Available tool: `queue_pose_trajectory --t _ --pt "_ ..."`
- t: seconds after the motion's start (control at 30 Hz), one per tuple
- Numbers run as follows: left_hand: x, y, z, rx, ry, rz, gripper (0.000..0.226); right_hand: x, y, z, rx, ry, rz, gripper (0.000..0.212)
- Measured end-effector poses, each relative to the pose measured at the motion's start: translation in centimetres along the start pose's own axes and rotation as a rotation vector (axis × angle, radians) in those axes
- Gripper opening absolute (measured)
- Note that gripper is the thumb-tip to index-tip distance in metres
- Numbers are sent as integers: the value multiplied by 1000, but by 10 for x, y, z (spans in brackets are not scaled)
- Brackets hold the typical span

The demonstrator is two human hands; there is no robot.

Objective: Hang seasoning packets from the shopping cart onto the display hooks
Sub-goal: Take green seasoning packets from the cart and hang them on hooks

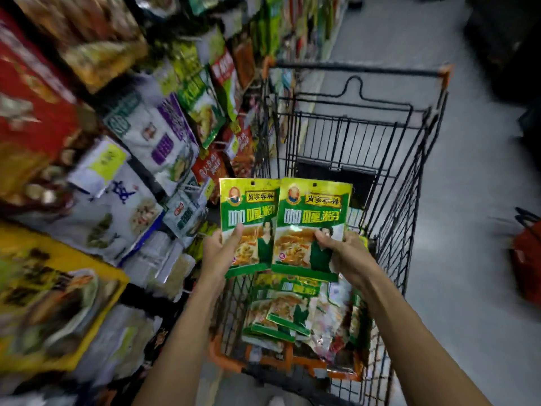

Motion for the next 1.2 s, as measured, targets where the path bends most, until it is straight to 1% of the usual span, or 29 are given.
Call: queue_pose_trajectory --t 0.13,0.23,0.27,0.3,0.37,0.4,0.43,0.47,0.5,0.53,0.57,0.63,0.7,0.77,0.83,0.9,0.93,0.97,1.0,1.03,1.07,1.13,1.2 --pt "-63 -63 67 -227 189 85 66 69 54 18 195 -125 121 31" --pt "-104 -114 130 -356 354 88 51 121 103 43 356 -214 131 48" --pt "-115 -131 152 -400 398 108 51 137 119 53 416 -240 134 50" --pt "-125 -148 175 -462 433 140 48 151 136 63 479 -271 132 45" --pt "-140 -183 216 -582 506 194 41 178 168 84 584 -343 120 27" --pt "-146 -200 237 -625 551 217 33 189 184 96 627 -377 120 24" --pt "-151 -216 258 -666 580 228 23 200 200 109 670 -405 119 30" --pt "-156 -230 280 -702 601 226 13 209 217 121 710 -429 117 41" --pt "-160 -244 301 -737 624 223 8 217 233 133 751 -446 117 47" --pt "-162 -258 322 -778 651 227 7 225 250 145 790 -462 114 47" --pt "-164 -272 341 -819 681 235 9 230 267 158 831 -476 107 41" --pt "-166 -299 378 -892 718 246 8 239 300 181 915 -487 75 29" --pt "-165 -327 411 -968 746 250 6 245 334 205 993 -498 46 27" --pt "-161 -353 443 -1041 745 241 9 247 368 231 1071 -504 11 29" --pt "-154 -379 473 -1122 735 232 12 248 401 256 1132 -506 -33 36" --pt "-147 -404 500 -1177 742 237 11 247 433 281 1179 -497 -69 52" --pt "-143 -416 512 -1195 746 241 19 246 448 293 1204 -494 -77 55" --pt "-141 -428 524 -1221 740 251 33 244 462 305 1230 -500 -82 52" --pt "-137 -437 536 -1249 722 263 47 241 477 316 1253 -507 -87 45" --pt "-133 -447 547 -1278 713 275 52 238 490 327 1277 -510 -90 38" --pt "-128 -457 558 -1304 724 292 48 234 503 337 1286 -503 -97 32" --pt "-119 -473 577 -1355 737 325 32 226 526 353 1281 -478 -103 19" --pt "-110 -488 591 -1388 740 346 15 219 546 368 1284 -464 -84 20"
Point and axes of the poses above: each hand's wrist, its own z-axis away from the middle knuckle, its own y-axis out of the palm, x = y × z, the point moved 4 cm from there along -z, towards the middle knuckle, and after that the axes turned 12 degrees about -y, right-handed, at the moved point
